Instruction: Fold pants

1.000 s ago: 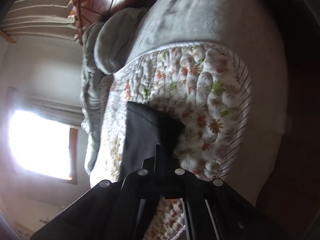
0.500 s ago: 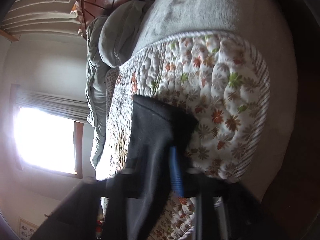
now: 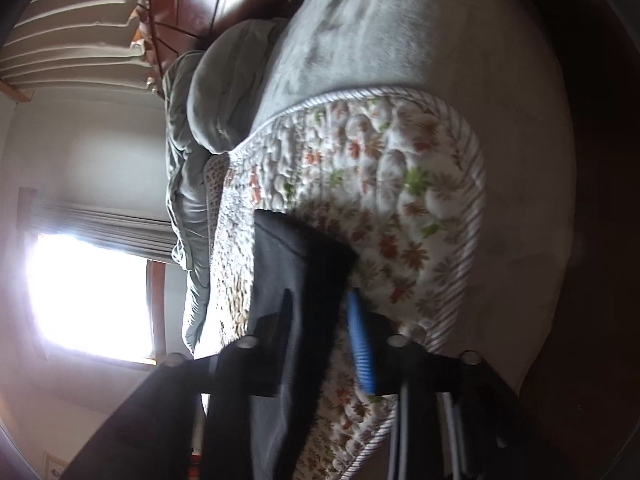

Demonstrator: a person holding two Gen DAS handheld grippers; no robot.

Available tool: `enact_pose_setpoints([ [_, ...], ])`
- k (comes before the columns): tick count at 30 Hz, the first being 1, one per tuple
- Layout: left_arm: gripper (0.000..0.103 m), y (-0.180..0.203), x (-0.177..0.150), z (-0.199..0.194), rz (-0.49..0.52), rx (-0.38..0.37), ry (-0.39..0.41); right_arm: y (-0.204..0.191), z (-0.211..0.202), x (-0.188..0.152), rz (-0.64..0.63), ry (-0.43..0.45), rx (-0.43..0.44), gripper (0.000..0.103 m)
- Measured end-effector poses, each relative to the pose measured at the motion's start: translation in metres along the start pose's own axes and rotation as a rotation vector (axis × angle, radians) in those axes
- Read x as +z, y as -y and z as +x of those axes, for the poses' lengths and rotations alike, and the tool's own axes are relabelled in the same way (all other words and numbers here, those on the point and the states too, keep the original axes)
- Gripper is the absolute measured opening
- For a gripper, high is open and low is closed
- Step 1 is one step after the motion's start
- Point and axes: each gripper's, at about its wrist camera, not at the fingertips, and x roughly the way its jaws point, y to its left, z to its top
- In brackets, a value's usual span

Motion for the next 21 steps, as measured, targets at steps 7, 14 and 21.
enact_pose_setpoints([
  [7,0.095,0.001,0.002,0.001,0.002,-0.001,-0.009,0.001,0.019,0.01,0.006,-0.004,0.087,0.051],
  [14,0.095,0.0,0.002,-0.001,-0.004,-0.008,0.002,-0.001,0.025,0.009,-0.032,-0.021,0.123,0.044],
  [21,0.095,-0.007,0.002,-0.03,-0.03,-0.015,0.123,-0.02,0.025,0.004,-0.104,-0.021,0.083,0.011],
])
